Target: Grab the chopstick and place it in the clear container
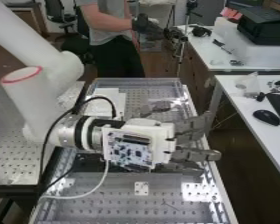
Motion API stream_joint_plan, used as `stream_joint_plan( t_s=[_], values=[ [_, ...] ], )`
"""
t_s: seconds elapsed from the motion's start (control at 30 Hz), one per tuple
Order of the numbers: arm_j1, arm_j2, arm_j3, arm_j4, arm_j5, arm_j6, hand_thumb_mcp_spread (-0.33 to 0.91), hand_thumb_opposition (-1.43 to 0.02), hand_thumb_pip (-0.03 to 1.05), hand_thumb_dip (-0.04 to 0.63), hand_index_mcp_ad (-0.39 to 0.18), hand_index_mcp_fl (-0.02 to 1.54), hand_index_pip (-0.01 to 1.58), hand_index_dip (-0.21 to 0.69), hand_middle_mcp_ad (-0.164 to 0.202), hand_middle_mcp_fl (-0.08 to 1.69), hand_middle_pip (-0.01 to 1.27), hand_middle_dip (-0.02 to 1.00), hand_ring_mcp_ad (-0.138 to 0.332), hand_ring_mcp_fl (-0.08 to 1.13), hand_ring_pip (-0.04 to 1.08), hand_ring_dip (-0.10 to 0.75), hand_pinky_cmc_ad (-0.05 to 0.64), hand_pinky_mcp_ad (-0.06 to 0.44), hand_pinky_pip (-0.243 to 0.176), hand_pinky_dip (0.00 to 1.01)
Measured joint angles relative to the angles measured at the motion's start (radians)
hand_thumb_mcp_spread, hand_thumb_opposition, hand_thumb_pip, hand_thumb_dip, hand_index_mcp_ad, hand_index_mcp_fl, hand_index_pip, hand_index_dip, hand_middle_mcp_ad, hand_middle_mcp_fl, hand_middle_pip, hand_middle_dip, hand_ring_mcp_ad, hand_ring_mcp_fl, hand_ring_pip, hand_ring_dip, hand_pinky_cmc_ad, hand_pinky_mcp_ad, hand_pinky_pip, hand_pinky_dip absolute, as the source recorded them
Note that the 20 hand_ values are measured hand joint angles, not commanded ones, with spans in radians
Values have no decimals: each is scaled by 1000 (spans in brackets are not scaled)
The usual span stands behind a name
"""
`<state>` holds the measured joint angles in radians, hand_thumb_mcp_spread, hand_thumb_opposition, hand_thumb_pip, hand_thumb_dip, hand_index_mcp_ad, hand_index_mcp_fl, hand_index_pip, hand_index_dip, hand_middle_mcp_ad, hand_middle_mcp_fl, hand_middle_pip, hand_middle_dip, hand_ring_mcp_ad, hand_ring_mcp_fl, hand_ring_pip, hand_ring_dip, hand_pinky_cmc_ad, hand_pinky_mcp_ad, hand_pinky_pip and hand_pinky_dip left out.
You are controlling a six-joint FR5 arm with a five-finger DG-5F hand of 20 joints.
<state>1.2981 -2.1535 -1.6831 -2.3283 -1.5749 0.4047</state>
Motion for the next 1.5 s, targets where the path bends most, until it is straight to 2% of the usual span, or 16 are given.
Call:
stream_joint_plan(
  t_s=[0.2,0.47,0.53,0.9,1.0,1.07,1.17,1.3,1.5],
  values=[
    [8,-32,19,-3,21,30,398,-771,672,291,-52,557,431,232,72,654,129,572,122,169,91,143,194,227,-124,253],
    [19,-63,57,-20,38,38,426,-782,658,291,-58,635,529,216,75,684,140,572,120,201,89,164,194,227,-124,223],
    [21,-68,65,-27,39,37,443,-787,634,291,-77,674,527,202,75,705,143,572,120,197,87,166,194,227,-124,204],
    [36,-117,130,-80,28,41,443,-787,621,291,-80,691,532,195,72,733,159,576,120,232,89,176,199,229,-108,180],
    [35,-125,138,-91,26,42,469,-791,621,291,-94,682,532,195,70,730,195,576,120,230,84,183,176,227,-108,178],
    [33,-131,142,-94,17,42,473,-791,621,291,-94,679,532,195,73,735,209,576,120,246,87,208,176,227,-105,178],
    [31,-137,149,-105,18,40,469,-791,620,291,-94,665,548,195,73,733,246,585,117,265,89,211,176,227,-112,176],
    [31,-146,162,-120,16,39,485,-789,590,291,-96,648,548,199,73,728,300,588,119,265,89,215,178,229,-101,176],
    [30,-155,178,-142,-5,37,506,-803,588,291,-93,641,658,195,73,731,361,607,117,297,87,251,178,227,-94,176]
  ],
)
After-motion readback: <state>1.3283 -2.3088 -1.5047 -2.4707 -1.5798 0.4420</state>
